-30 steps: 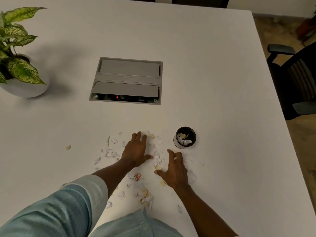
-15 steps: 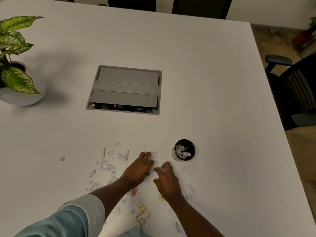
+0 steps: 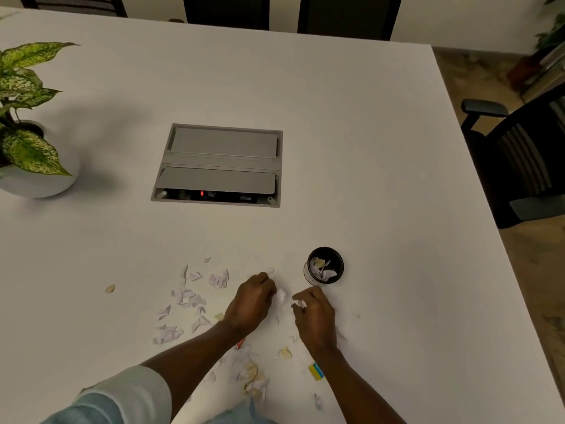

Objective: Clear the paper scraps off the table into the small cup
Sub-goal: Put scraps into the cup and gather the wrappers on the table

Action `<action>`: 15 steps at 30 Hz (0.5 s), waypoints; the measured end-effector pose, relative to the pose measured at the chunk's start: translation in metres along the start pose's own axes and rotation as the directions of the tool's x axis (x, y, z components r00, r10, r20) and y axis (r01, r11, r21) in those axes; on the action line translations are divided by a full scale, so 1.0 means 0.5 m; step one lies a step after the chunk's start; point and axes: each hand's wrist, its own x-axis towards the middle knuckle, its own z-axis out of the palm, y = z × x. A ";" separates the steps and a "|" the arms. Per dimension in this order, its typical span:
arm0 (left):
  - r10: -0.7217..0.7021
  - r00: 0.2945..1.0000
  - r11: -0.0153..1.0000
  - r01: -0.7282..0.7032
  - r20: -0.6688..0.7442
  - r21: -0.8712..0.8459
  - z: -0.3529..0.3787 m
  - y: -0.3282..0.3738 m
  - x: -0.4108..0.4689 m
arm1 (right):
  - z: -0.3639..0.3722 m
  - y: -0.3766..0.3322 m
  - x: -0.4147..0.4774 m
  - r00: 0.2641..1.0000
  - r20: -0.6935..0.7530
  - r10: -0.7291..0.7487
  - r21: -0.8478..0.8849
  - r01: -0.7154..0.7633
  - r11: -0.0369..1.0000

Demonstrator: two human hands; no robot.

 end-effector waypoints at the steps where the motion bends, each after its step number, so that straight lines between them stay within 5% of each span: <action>1: -0.014 0.999 0.998 0.012 -0.042 -0.059 -0.007 0.016 0.010 | -0.017 -0.006 0.006 0.999 -0.046 0.011 0.035 -0.009 0.999; 7: -0.029 0.986 0.972 -0.010 -0.162 -0.235 -0.040 0.121 0.103 | -0.130 -0.039 0.063 0.963 -0.262 0.057 0.050 -0.045 0.998; 15: -0.064 0.998 0.992 0.064 0.005 -0.111 -0.045 0.194 0.195 | -0.186 -0.023 0.154 0.988 -0.074 0.139 -0.153 -0.149 0.977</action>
